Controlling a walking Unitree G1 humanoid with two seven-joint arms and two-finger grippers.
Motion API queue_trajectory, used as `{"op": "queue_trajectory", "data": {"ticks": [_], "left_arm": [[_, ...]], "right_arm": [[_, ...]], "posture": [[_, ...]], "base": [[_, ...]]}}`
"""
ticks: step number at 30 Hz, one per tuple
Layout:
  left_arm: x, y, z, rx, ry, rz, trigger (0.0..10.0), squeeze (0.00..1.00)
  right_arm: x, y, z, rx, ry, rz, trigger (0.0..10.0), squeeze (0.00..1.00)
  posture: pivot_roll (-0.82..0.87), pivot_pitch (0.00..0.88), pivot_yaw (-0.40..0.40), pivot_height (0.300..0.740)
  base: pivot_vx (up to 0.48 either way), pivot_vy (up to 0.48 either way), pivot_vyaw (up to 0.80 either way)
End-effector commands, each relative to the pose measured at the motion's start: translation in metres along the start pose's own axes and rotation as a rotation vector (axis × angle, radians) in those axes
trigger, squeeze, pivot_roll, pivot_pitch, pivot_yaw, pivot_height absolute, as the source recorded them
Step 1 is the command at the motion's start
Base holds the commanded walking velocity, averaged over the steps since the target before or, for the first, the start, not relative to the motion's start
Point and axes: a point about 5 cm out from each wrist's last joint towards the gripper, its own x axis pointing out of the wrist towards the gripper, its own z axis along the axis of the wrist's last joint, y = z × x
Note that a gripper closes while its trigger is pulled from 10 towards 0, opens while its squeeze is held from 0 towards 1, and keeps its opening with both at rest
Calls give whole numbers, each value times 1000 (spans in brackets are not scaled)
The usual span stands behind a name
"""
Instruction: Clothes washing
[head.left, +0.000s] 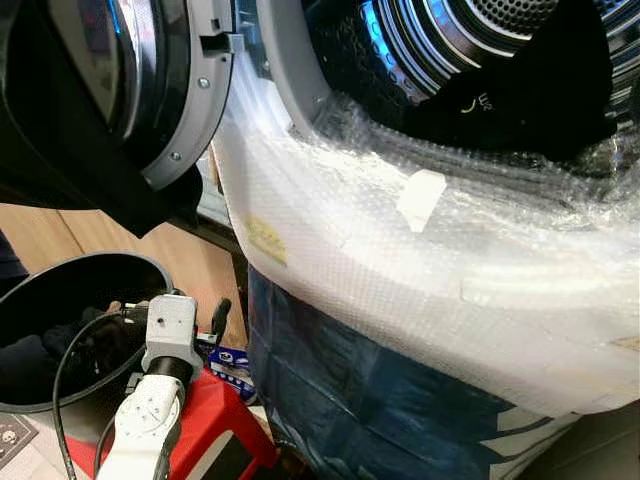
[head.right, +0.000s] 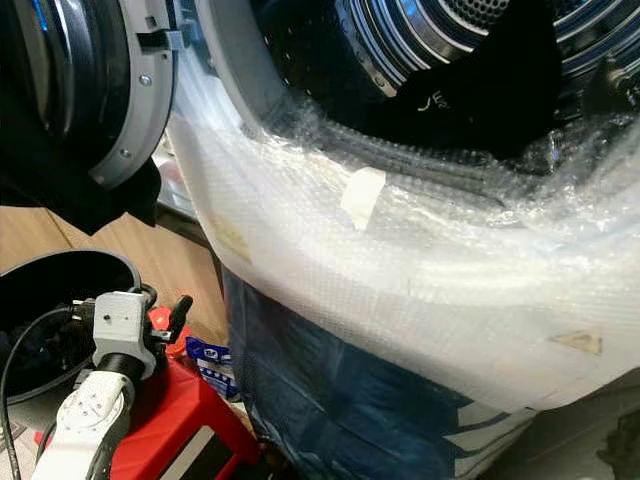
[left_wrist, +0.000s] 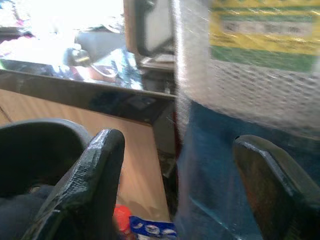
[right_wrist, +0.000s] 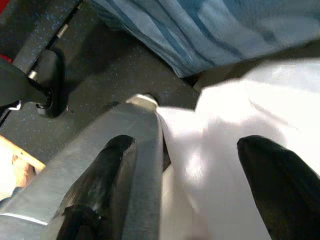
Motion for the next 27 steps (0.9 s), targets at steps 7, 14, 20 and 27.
{"op": "queue_trajectory", "data": {"ticks": [7, 14, 20, 27], "left_arm": [[1, -3, 2, -29, -5, -9, 10000, 0], [1, -4, 2, -28, -8, -3, 10000, 0], [1, -4, 3, -24, -12, -3, 10000, 0], [2, -5, 3, -27, -15, -4, 10000, 0]], "right_arm": [[0, -2, -6, 1, 27, -2, 10000, 0], [0, -2, -7, -5, 28, -2, 10000, 0], [0, -3, -7, -6, 29, -1, 10000, 0], [0, -3, -6, -8, 31, -1, 10000, 0]], "posture": [[84, 117, -50, 740], [84, 118, -54, 740], [81, 116, -55, 740], [83, 114, -56, 740]], "base": [[0, 137, 0], [0, 480, 0], [0, 135, 0], [0, 0, 0]]}}
